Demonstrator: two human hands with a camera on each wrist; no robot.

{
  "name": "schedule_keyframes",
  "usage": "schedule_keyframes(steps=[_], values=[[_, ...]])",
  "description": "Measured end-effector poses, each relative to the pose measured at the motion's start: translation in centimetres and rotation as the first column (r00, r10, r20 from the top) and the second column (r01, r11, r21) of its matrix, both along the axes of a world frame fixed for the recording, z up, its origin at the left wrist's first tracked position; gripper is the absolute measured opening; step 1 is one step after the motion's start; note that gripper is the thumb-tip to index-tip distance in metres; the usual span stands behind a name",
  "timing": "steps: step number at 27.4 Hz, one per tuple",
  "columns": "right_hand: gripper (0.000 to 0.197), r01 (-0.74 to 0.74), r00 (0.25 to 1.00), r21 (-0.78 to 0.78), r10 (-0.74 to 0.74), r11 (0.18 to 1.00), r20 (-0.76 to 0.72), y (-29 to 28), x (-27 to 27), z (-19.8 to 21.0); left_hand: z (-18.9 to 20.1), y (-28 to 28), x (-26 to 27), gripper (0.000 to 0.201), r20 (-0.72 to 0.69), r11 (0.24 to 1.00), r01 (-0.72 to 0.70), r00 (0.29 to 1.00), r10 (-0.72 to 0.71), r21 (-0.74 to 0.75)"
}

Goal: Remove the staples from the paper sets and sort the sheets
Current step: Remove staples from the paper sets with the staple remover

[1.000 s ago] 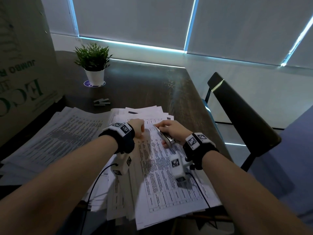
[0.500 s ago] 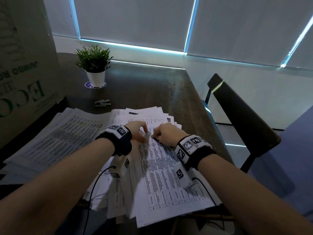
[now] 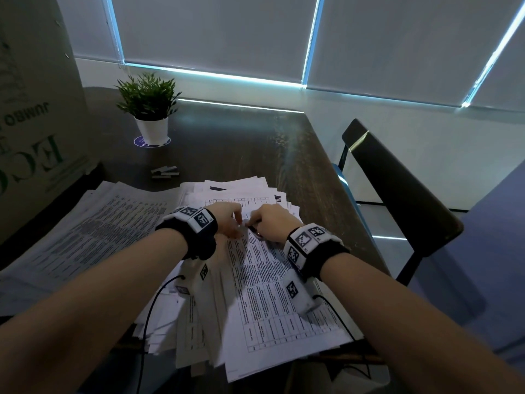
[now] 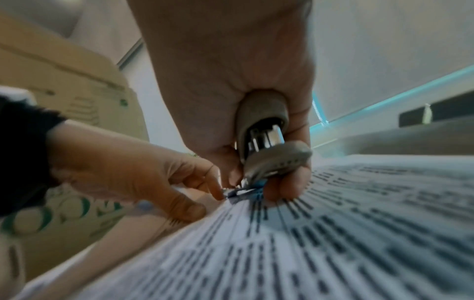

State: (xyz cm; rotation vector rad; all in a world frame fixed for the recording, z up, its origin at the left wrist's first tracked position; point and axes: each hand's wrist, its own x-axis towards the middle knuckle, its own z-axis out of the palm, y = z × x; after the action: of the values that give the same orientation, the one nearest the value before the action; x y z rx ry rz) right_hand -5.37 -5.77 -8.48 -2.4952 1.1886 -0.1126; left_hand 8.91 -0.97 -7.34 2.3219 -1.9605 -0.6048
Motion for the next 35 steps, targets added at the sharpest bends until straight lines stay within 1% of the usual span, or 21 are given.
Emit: schedule_keyframes(steps=[3, 6, 11, 13, 15, 16, 18, 20, 21, 22, 23, 24, 25, 26, 27, 28, 29, 30, 32, 33, 35], values=[[0.026, 0.014, 0.995, 0.142, -0.027, 0.99, 0.096, -0.4, -0.5, 0.5, 0.2, 0.0, -0.3, 0.038, 0.005, 1.0, -0.014, 1.0, 0.014, 0.002], [0.027, 0.063, 0.949, 0.383, -0.174, 0.922, 0.262, -0.6, -1.1, 0.7, 0.5, 0.0, -0.7, 0.036, 0.033, 1.0, -0.01, 0.999, 0.01, -0.006], [0.028, 0.025, 0.916, 0.516, -0.227, 0.856, 0.331, -1.3, -1.6, 0.8, 0.4, -0.2, -1.1, 0.033, 0.042, 1.0, 0.0, 0.999, 0.0, 0.001], [0.026, 0.053, 0.859, 0.573, -0.33, 0.818, 0.391, -1.1, -1.7, 0.6, 0.4, -0.4, -1.3, 0.03, 0.052, 1.0, 0.004, 0.999, -0.003, -0.006], [0.025, 0.083, 0.746, 0.679, -0.497, 0.73, 0.444, -0.6, -2.1, 0.4, 0.3, -0.4, -1.6, 0.03, 0.066, 1.0, 0.013, 0.998, -0.012, -0.019], [0.025, 0.088, 0.718, 0.689, -0.525, 0.719, 0.456, -0.4, -2.2, 0.3, 0.3, -0.4, -1.6, 0.03, 0.081, 1.0, 0.018, 0.997, -0.017, -0.019], [0.026, 0.078, 0.754, 0.645, -0.468, 0.76, 0.461, -0.2, -2.4, 0.3, 0.5, -0.4, -1.9, 0.03, 0.121, 1.0, 0.011, 0.993, -0.012, 0.002], [0.027, 0.078, 0.801, 0.566, -0.39, 0.821, 0.454, -0.4, -2.9, 0.7, 1.5, -0.8, -2.3, 0.035, 0.241, 0.999, 0.034, 0.97, -0.041, 0.033], [0.028, 0.099, 0.836, 0.492, -0.341, 0.865, 0.43, -0.7, -3.4, 0.9, 1.8, -1.3, -2.5, 0.039, 0.296, 0.998, 0.058, 0.954, -0.057, 0.004], [0.029, 0.125, 0.876, 0.404, -0.292, 0.906, 0.384, -1.1, -4.0, 1.1, 2.1, -1.9, -2.8, 0.041, 0.281, 0.994, 0.079, 0.958, -0.055, -0.074], [0.029, 0.139, 0.914, 0.311, -0.243, 0.94, 0.326, -1.5, -4.8, 1.3, 2.3, -2.7, -3.3, 0.042, 0.185, 0.986, 0.074, 0.982, -0.046, -0.148], [0.028, 0.137, 0.942, 0.233, -0.2, 0.963, 0.271, -1.6, -5.6, 1.6, 2.4, -3.5, -3.8, 0.041, 0.002, 0.978, 0.038, 0.999, -0.038, -0.204], [0.028, 0.126, 0.957, 0.183, -0.168, 0.975, 0.236, -1.6, -6.6, 1.8, 2.5, -4.2, -4.6, 0.038, -0.171, 0.985, 0.004, 0.985, -0.035, -0.175], [0.028, 0.11, 0.965, 0.153, -0.142, 0.982, 0.222, -1.5, -7.6, 2.0, 2.4, -4.5, -5.6, 0.036, -0.321, 0.995, 0.01, 0.946, -0.04, -0.097], [0.028, 0.097, 0.968, 0.133, -0.124, 0.986, 0.22, -1.3, -8.7, 2.2, 2.3, -4.9, -6.6, 0.035, -0.418, 0.999, 0.038, 0.908, -0.04, -0.012], [0.027, 0.085, 0.971, 0.118, -0.108, 0.989, 0.213, -1.0, -9.8, 2.6, 2.1, -5.4, -7.5, 0.034, -0.468, 0.997, 0.07, 0.882, -0.052, 0.021], [0.026, 0.081, 0.978, 0.106, -0.1, 0.991, 0.181, -0.8, -10.9, 2.9, 2.0, -5.8, -8.4, 0.029, -0.485, 0.995, 0.097, 0.871, -0.08, 0.009], [0.025, 0.079, 0.987, 0.09, -0.091, 0.993, 0.135, -0.7, -11.9, 3.4, 1.9, -6.1, -9.3, 0.023, -0.502, 0.993, 0.12, 0.857, -0.113, -0.019], [0.027, 0.09, 0.995, 0.053, -0.092, 0.995, 0.026, -0.5, -13.9, 4.3, 1.9, -6.7, -11.3, 0.019, -0.556, 0.988, 0.152, 0.821, -0.133, -0.012], [0.029, 0.097, 0.995, 0.055, -0.096, 0.994, -0.021, -0.4, -14.8, 4.7, 1.9, -7.0, -12.3, 0.02, -0.569, 0.986, 0.169, 0.812, -0.131, 0.014], [0.036, 0.109, 0.987, 0.073, -0.099, 0.991, -0.128, -0.2, -16.4, 5.5, 2.0, -7.4, -14.5, 0.021, -0.548, 0.982, 0.187, 0.824, -0.143, 0.025]])
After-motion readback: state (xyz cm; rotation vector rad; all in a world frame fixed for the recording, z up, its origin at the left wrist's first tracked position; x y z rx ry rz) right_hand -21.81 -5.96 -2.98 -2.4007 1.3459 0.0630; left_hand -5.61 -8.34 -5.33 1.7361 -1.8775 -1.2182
